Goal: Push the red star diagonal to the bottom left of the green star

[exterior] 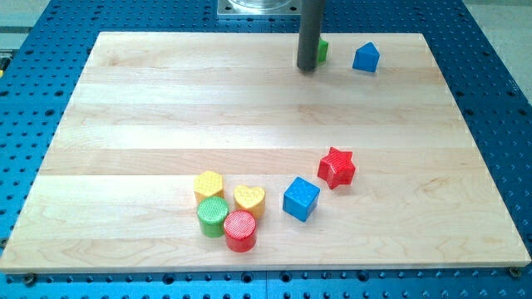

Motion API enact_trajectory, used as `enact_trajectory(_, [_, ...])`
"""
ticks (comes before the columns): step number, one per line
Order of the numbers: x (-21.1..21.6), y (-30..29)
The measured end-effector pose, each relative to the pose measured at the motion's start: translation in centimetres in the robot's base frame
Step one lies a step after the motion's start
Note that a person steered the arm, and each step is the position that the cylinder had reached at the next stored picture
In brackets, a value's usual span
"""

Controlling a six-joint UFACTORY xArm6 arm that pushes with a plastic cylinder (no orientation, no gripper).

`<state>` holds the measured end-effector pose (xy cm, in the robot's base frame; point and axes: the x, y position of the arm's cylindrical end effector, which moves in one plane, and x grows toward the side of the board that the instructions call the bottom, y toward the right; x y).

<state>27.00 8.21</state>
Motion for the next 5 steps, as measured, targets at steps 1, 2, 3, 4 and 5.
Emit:
enact_trajectory(1, [2.5,0.2])
enact_trajectory(2, [12.0,2.6])
enact_trajectory(3, [19.9,8.3])
enact_trajectory(4, [24.8,9.3])
enact_trajectory(5, [25.5,6.3])
